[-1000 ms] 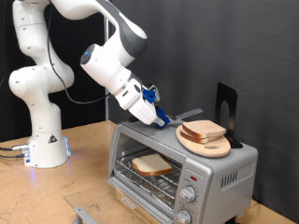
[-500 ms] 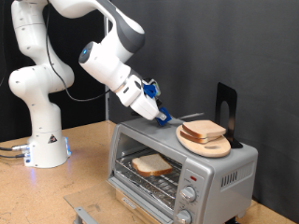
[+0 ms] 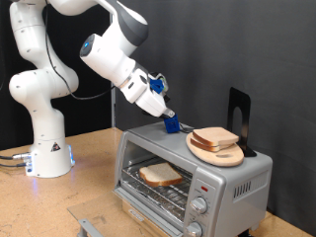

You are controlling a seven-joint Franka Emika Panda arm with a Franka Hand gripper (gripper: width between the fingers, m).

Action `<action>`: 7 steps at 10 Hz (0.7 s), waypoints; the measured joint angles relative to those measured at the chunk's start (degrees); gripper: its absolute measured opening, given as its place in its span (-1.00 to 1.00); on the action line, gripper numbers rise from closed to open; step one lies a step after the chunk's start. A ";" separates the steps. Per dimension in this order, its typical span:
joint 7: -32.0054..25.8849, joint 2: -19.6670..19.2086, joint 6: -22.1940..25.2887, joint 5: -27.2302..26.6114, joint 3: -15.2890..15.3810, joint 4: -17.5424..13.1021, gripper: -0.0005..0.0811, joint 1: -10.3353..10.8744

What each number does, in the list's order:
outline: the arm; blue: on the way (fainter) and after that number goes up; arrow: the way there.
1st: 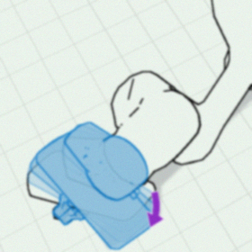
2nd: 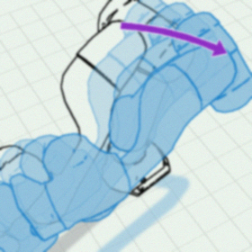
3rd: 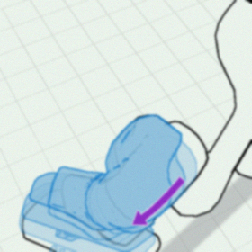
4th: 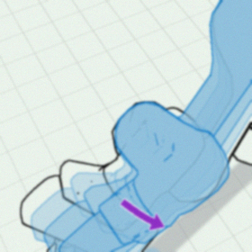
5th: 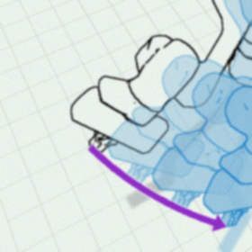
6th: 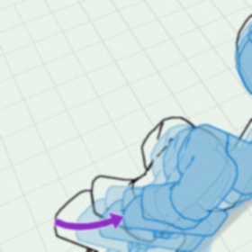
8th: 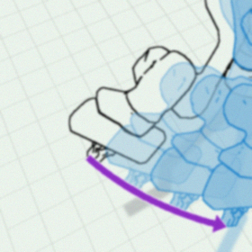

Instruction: Make a piece of toast with the oven

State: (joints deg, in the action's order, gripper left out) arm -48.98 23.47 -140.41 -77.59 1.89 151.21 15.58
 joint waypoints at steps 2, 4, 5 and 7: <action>0.38 0.81 1.20 0.17 -0.51 0.21 0.68 -0.35; 0.35 1.21 7.27 4.22 -2.63 -0.25 0.68 -0.96; 0.36 1.87 13.38 7.92 -5.17 -1.12 0.68 -1.99; 0.90 2.63 25.95 16.00 -10.35 -3.68 0.68 -4.78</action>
State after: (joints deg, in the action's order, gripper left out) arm -48.08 26.10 -114.46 -61.59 -8.46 147.54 10.80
